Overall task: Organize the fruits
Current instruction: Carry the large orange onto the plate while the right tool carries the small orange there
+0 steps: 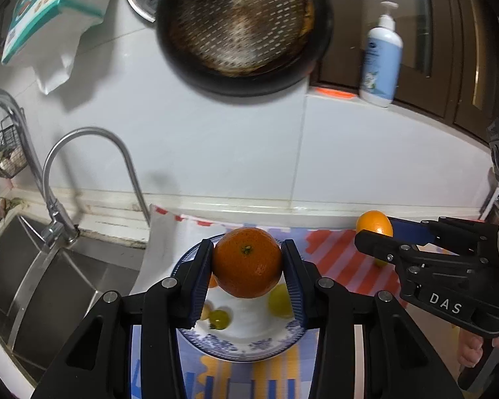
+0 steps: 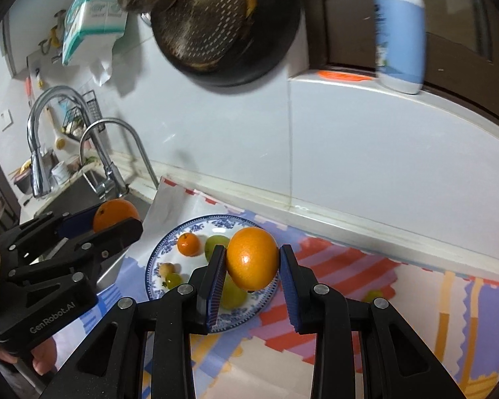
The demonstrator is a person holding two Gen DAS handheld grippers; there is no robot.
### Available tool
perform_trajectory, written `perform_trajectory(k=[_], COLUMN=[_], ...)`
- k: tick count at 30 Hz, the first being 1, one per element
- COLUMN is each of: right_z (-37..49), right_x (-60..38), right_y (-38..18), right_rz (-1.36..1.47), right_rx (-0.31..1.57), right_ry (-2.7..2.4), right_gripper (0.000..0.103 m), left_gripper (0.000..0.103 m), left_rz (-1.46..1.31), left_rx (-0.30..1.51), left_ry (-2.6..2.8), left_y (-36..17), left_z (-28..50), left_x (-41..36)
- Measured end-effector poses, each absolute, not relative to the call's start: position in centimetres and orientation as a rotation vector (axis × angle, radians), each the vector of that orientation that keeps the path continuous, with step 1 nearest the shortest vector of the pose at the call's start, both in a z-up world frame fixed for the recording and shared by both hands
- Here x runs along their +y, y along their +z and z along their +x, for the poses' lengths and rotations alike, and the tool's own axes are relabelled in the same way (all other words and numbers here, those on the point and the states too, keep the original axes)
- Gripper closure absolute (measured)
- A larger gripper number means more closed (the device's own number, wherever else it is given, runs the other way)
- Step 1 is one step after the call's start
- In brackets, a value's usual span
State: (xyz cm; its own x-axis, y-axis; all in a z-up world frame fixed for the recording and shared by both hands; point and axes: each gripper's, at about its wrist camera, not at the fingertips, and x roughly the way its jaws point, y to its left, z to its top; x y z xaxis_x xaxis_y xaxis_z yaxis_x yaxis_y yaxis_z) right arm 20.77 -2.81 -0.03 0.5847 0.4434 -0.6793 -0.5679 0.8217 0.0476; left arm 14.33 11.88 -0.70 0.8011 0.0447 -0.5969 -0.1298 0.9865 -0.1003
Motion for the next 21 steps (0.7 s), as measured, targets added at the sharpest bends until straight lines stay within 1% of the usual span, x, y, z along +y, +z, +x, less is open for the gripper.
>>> perform_trajectory(k=[9, 21], right_z=[23.5, 27.3], right_x=[0.3, 2.1], right_y=[-3.5, -8.1], right_rz=[-0.228, -0.242], right_rx=[0.808, 0.905], right_ry=[0.640, 0.641], right_gripper=[0.070, 0.070], left_gripper=[0.062, 0.062], left_rz=[-0.147, -0.163], left_rx=[0.694, 0.794], left_ry=[0.123, 0.106], left_y=[-3.7, -8.3], left_z=[16.0, 19.4], left_x=[14.1, 14.8])
